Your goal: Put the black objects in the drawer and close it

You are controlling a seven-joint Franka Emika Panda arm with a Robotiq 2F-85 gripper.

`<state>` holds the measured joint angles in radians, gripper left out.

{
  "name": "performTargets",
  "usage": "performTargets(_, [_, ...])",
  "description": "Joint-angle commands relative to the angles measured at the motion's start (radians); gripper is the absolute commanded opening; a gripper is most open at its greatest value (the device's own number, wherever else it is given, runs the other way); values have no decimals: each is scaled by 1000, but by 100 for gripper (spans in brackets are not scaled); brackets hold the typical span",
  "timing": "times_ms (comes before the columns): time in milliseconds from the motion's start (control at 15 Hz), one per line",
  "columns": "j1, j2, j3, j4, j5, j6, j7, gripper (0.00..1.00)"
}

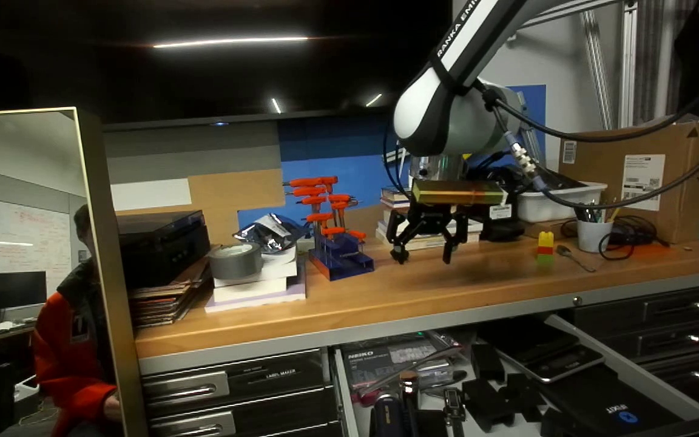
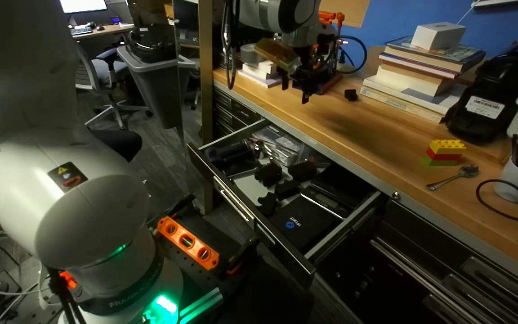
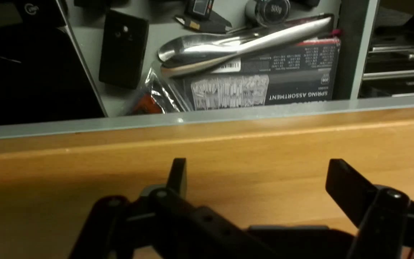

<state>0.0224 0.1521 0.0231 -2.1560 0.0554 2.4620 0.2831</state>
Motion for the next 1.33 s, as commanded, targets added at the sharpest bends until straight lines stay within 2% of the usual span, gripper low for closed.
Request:
performTargets(0, [-2, 162, -30, 249, 9, -80, 65, 100])
performTargets(667, [-52, 561, -87, 786, 110, -248, 148, 100])
performTargets(933, [-75, 683, -84, 982, 143, -343, 187, 100])
performTargets(1267, [-95, 824, -84, 1214, 150, -410, 236, 100])
